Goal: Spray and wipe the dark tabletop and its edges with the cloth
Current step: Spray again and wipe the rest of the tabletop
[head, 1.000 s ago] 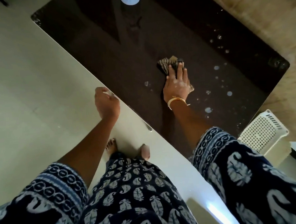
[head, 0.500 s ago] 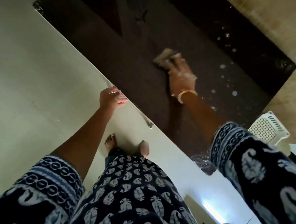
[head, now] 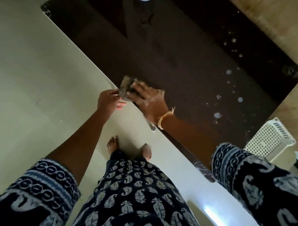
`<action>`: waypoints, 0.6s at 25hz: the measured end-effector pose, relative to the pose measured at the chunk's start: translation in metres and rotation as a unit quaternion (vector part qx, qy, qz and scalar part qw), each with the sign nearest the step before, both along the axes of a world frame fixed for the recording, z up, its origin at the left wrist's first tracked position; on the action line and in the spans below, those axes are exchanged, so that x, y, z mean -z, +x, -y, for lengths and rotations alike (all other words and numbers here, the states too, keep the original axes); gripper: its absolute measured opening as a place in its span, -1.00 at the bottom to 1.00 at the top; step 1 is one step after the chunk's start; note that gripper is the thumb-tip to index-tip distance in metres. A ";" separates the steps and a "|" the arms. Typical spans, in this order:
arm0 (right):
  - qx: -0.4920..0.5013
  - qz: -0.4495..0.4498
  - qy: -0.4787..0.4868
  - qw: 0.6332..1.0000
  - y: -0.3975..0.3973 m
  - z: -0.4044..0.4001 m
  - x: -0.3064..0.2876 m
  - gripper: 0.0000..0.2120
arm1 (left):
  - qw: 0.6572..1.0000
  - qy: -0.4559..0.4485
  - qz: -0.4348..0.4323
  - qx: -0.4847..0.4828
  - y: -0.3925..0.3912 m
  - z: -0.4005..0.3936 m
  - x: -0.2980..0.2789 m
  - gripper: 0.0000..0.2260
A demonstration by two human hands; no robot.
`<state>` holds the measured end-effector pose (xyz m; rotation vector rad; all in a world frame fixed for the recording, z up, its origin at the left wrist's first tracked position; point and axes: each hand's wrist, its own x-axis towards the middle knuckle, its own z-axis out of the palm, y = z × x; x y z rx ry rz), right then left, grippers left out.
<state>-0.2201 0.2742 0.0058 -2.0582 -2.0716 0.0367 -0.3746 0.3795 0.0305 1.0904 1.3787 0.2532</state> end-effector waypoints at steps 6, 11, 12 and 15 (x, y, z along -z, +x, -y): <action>0.172 0.003 0.002 0.985 0.108 -0.026 0.001 -0.63 | 1.000 -0.001 -0.005 0.019 -0.009 0.008 0.003 -0.78; 0.441 -0.057 -0.074 0.893 0.126 -0.049 -0.017 -0.52 | 0.998 0.028 -0.034 0.034 -0.017 0.005 0.000 -0.81; 0.407 -0.052 -0.066 0.909 0.108 -0.057 -0.016 -0.51 | 0.994 0.076 -0.064 0.055 -0.018 0.004 0.000 -0.81; 0.195 -0.037 -0.048 0.979 0.041 -0.053 -0.004 -0.53 | 0.928 0.277 -0.188 0.160 -0.020 0.006 0.004 -0.70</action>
